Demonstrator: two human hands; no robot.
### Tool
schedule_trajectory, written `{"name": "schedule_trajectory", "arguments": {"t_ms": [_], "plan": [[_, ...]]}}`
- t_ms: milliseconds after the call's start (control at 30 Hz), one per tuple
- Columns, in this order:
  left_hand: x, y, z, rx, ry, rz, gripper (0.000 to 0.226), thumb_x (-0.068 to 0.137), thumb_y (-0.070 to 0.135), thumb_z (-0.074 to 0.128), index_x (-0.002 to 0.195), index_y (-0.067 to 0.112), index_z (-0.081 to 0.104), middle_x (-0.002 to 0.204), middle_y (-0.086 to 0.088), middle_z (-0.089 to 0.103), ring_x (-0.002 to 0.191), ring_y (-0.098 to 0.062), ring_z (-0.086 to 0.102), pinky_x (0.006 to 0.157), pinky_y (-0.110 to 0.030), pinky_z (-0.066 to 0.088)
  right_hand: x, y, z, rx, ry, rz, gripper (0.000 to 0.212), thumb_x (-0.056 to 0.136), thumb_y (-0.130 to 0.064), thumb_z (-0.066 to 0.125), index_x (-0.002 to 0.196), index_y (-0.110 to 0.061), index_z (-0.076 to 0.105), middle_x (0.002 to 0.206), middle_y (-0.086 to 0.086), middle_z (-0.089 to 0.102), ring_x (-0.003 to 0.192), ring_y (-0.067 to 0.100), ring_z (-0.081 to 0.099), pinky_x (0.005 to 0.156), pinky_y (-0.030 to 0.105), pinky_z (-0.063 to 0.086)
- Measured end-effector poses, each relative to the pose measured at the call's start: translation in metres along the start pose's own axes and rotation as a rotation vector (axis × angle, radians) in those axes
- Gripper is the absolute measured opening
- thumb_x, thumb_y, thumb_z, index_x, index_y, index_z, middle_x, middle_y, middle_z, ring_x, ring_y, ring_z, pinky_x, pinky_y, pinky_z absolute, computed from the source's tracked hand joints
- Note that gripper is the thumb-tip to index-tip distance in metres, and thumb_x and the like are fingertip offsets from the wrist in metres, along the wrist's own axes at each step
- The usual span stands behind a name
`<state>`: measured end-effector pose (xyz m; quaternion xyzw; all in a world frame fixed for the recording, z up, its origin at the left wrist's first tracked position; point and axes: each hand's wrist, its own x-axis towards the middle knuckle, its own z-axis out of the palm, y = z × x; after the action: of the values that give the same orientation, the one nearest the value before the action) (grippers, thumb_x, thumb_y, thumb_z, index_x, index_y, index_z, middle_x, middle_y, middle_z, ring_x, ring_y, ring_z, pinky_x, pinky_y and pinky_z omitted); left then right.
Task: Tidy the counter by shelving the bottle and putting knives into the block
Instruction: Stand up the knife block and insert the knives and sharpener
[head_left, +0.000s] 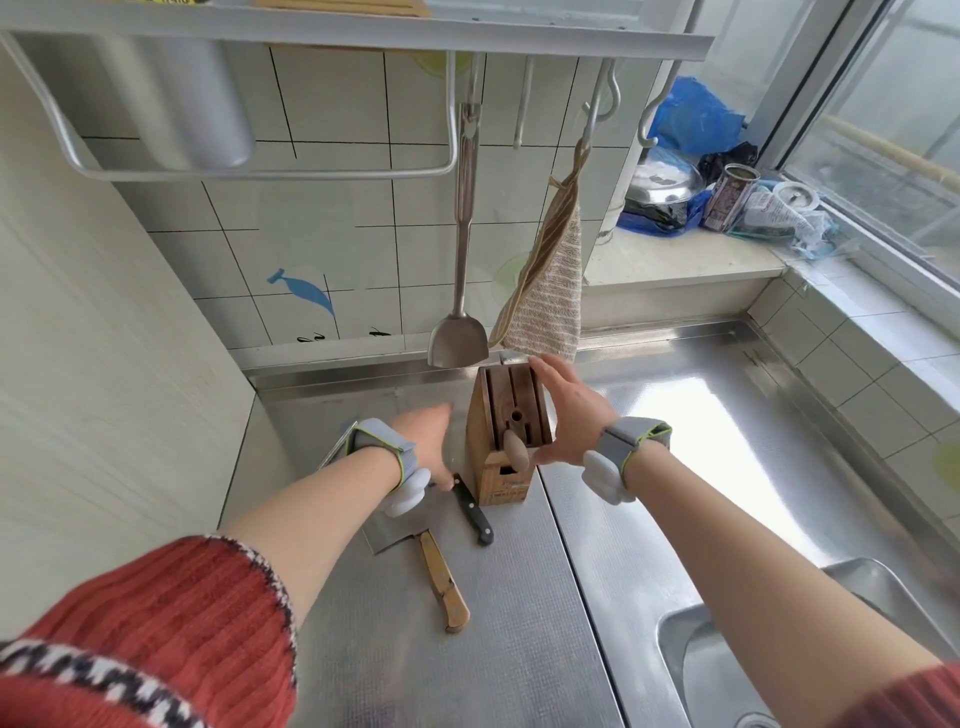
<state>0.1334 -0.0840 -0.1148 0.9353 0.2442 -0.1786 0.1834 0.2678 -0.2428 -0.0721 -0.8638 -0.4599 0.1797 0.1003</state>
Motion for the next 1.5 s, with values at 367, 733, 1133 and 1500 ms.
{"name": "schedule_trajectory", "arguments": {"t_ms": [367, 733, 1133, 1500], "plan": [[0.020, 0.005, 0.078, 0.268, -0.157, 0.200, 0.045, 0.094, 0.012, 0.044, 0.137, 0.023, 0.049, 0.138, -0.004, 0.053, 0.125, -0.026, 0.051, 0.099, -0.035, 0.043, 0.016, 0.005, -0.015, -0.133, -0.060, -0.020, 0.124, 0.048, -0.041, 0.090, 0.147, -0.017, 0.020, 0.148, -0.001, 0.035, 0.126, 0.026, 0.049, 0.092, 0.040, 0.050], [0.033, 0.024, 0.113, 0.444, -0.109, 0.240, 0.032, 0.091, 0.003, 0.038, 0.112, 0.017, 0.057, 0.110, -0.005, 0.065, 0.102, -0.028, 0.061, 0.071, -0.034, 0.041, 0.015, 0.006, -0.016, -0.121, -0.051, 0.028, 0.123, 0.046, -0.039, 0.091, 0.147, -0.021, 0.023, 0.148, -0.004, 0.038, 0.130, 0.022, 0.045, 0.094, 0.039, 0.049], [0.015, 0.000, 0.097, 0.457, -0.005, 0.458, 0.026, 0.091, 0.000, 0.046, 0.113, 0.014, 0.047, 0.112, -0.008, 0.047, 0.091, -0.028, 0.056, 0.062, -0.036, 0.044, 0.012, 0.000, -0.016, -0.102, -0.047, 0.070, 0.123, 0.046, -0.038, 0.091, 0.147, -0.025, 0.022, 0.144, -0.001, 0.045, 0.128, 0.024, 0.048, 0.093, 0.038, 0.048], [-0.029, -0.030, 0.002, 0.139, 0.253, 0.497, 0.025, 0.099, 0.020, 0.044, 0.122, 0.018, 0.054, 0.124, 0.000, 0.055, 0.106, -0.024, 0.056, 0.079, -0.028, 0.041, 0.003, -0.016, -0.023, -0.079, -0.063, 0.097, 0.124, 0.046, -0.035, 0.091, 0.146, -0.030, 0.018, 0.136, 0.004, 0.054, 0.122, 0.026, 0.054, 0.087, 0.042, 0.053]]}}
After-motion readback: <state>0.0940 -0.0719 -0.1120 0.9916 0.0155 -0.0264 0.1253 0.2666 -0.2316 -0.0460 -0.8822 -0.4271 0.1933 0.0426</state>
